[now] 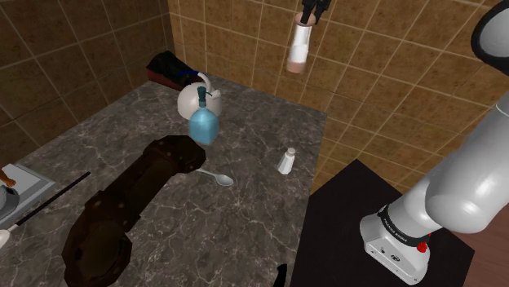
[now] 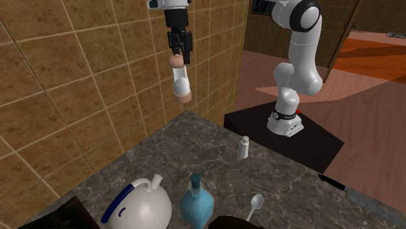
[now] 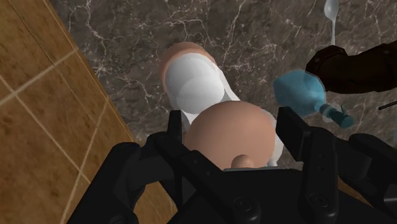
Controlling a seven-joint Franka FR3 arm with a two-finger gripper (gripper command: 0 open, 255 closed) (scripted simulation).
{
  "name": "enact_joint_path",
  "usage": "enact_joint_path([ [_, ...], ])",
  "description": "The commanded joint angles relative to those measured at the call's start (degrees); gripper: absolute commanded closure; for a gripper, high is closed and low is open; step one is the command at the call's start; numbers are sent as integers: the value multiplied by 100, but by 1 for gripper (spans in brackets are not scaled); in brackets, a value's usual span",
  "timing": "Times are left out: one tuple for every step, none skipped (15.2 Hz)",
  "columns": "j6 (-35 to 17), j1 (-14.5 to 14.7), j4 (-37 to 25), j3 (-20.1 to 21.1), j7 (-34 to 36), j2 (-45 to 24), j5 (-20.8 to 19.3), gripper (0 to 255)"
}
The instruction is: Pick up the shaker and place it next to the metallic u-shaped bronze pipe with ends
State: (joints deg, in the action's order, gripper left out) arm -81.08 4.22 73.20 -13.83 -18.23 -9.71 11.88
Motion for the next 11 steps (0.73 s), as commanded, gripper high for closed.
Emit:
enact_joint_path([
  [-171, 187, 579, 89, 219, 460, -120, 255],
  [-247, 268, 817, 147, 339, 648, -164, 255],
  [-317, 344, 1040, 208, 460, 827, -203, 255],
  [-381, 416, 1249, 271, 584, 997, -237, 255],
  [-439, 481, 1445, 341, 709, 1160, -266, 255],
  [-492, 545, 1630, 410, 835, 1315, -290, 255],
  [-541, 606, 1805, 482, 962, 1463, -309, 255],
  [-586, 662, 1969, 558, 1090, 1605, -324, 255],
  [-627, 718, 2124, 634, 1218, 1740, -334, 255],
  [-666, 771, 2270, 712, 1347, 1869, -340, 255],
  [-701, 823, 2408, 792, 1476, 1992, -342, 255],
])
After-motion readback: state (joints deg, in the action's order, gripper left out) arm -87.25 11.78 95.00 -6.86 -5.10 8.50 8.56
